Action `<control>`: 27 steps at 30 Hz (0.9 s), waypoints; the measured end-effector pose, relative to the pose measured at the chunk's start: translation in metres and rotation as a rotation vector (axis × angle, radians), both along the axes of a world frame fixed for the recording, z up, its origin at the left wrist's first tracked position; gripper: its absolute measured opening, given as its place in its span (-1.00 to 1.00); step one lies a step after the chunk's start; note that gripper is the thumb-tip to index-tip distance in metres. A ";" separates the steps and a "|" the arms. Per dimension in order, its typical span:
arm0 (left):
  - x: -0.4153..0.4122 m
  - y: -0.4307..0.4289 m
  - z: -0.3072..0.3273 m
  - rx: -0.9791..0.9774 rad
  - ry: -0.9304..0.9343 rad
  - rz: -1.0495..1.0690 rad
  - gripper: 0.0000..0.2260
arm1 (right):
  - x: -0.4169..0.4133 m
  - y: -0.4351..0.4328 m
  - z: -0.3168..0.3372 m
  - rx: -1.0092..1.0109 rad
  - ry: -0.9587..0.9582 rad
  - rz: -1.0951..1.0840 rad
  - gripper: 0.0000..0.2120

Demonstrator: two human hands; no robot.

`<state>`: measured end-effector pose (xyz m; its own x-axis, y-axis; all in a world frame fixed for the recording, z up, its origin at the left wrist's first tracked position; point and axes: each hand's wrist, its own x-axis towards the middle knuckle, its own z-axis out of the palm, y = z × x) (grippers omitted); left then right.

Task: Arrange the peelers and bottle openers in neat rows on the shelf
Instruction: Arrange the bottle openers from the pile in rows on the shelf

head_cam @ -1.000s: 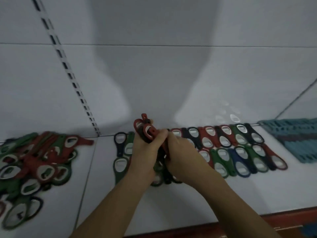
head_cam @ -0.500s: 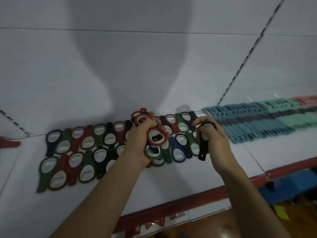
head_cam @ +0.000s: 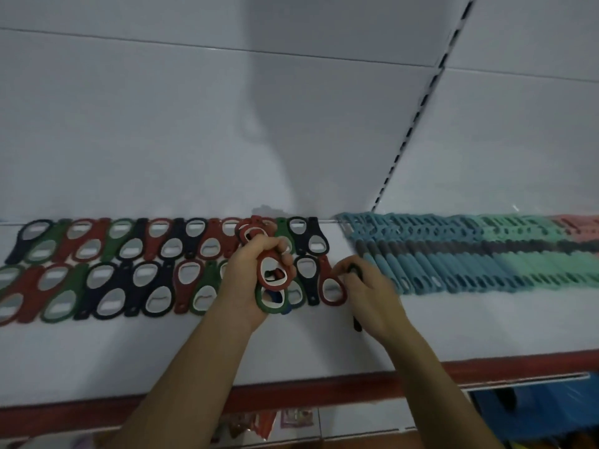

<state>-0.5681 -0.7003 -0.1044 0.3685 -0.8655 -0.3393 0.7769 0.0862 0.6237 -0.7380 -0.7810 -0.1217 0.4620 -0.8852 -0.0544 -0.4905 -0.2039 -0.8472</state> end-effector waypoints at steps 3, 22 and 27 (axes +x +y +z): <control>-0.009 0.001 -0.002 0.011 0.001 0.055 -0.88 | -0.004 -0.004 -0.001 0.005 0.027 0.061 -0.75; 0.050 0.046 0.001 0.024 0.056 0.116 -0.96 | 0.069 0.014 0.026 0.123 -0.291 0.236 -0.76; 0.117 0.108 0.006 0.027 0.029 0.183 -0.94 | 0.152 0.067 0.023 0.111 -0.335 0.396 -0.88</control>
<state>-0.4509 -0.5924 -0.0988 0.5091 -0.7752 -0.3740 0.7671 0.2116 0.6056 -0.5857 -0.7144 -0.0987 0.7678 -0.6368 0.0701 -0.0932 -0.2193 -0.9712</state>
